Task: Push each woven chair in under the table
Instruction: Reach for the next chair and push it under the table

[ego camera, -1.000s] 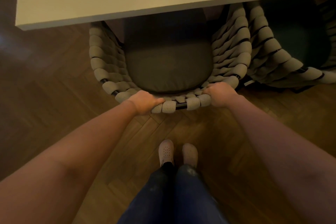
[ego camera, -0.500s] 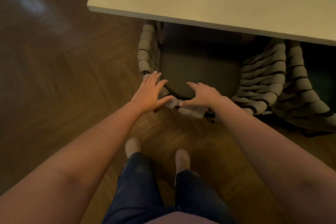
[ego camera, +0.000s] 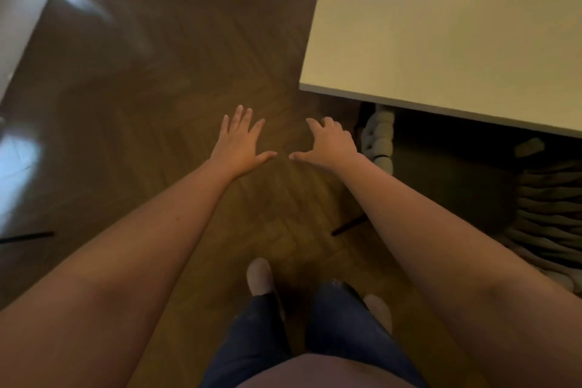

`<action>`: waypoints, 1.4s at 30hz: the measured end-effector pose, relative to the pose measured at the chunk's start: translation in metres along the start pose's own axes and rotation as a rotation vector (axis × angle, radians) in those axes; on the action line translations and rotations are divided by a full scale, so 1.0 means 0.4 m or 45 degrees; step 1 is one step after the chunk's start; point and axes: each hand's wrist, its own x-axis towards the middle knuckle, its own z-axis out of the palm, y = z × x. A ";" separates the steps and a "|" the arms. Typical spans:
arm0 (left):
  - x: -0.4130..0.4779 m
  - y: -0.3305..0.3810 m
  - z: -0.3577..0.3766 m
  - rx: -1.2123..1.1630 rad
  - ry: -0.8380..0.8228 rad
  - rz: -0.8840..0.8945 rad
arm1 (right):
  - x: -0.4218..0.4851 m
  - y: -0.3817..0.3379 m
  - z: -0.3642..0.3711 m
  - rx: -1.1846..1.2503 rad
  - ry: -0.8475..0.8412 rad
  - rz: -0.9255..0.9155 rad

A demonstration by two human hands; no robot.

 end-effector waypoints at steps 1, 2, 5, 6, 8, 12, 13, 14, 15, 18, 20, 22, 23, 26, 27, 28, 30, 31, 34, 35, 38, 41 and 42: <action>0.022 -0.037 -0.018 0.010 -0.002 -0.003 | 0.024 -0.031 -0.004 -0.001 0.005 0.002; 0.048 -0.081 -0.037 0.013 -0.006 -0.002 | 0.053 -0.068 -0.011 -0.005 0.006 0.002; 0.122 -0.175 -0.088 0.007 -0.020 0.013 | 0.142 -0.149 -0.038 -0.003 -0.003 -0.023; 0.157 -0.207 -0.105 0.019 -0.028 0.020 | 0.186 -0.175 -0.052 0.004 0.004 -0.024; 0.230 -0.257 -0.132 0.053 -0.042 0.044 | 0.271 -0.214 -0.082 0.018 0.033 -0.030; 0.430 -0.352 -0.196 0.063 -0.019 0.089 | 0.479 -0.257 -0.158 0.029 0.102 -0.043; 0.481 -0.374 -0.215 0.052 -0.010 0.089 | 0.531 -0.257 -0.177 0.033 0.112 -0.036; 0.552 -0.396 -0.248 0.058 -0.003 0.091 | 0.599 -0.254 -0.214 0.036 0.124 -0.015; 0.610 -0.412 -0.276 0.066 -0.009 0.091 | 0.650 -0.248 -0.245 0.045 0.123 0.011; 0.784 -0.449 -0.370 0.087 -0.022 0.109 | 0.798 -0.218 -0.344 0.060 0.134 0.075; 0.911 -0.461 -0.432 0.110 0.003 0.130 | 0.899 -0.197 -0.417 0.073 0.162 0.134; 1.024 -0.467 -0.477 0.160 0.007 0.195 | 0.981 -0.174 -0.475 0.089 0.189 0.183; 1.091 -0.470 -0.502 0.204 0.000 0.240 | 1.030 -0.164 -0.504 0.100 0.205 0.210; 1.271 -0.476 -0.556 0.302 -0.016 0.337 | 1.156 -0.128 -0.558 0.114 0.236 0.273; 1.330 -0.478 -0.574 0.318 -0.013 0.360 | 1.199 -0.115 -0.573 0.109 0.247 0.301; 1.407 -0.482 -0.597 0.330 -0.011 0.393 | 1.258 -0.103 -0.594 0.117 0.265 0.328; 1.536 -0.488 -0.631 0.368 -0.002 0.464 | 1.358 -0.086 -0.631 0.144 0.289 0.374; 1.608 -0.493 -0.651 0.397 -0.009 0.508 | 1.416 -0.080 -0.654 0.167 0.299 0.416; 1.803 -0.496 -0.711 0.455 -0.056 0.618 | 1.555 -0.064 -0.726 0.273 0.339 0.596; 1.865 -0.496 -0.737 0.475 -0.064 0.652 | 1.599 -0.060 -0.753 0.314 0.349 0.645; 2.053 -0.497 -0.817 0.520 -0.083 0.759 | 1.725 -0.051 -0.822 0.451 0.364 0.734; 2.237 -0.465 -0.879 0.518 -0.080 0.853 | 1.835 -0.016 -0.899 0.563 0.422 0.769; 2.291 -0.449 -0.896 0.507 -0.091 0.866 | 1.867 0.002 -0.926 0.587 0.437 0.789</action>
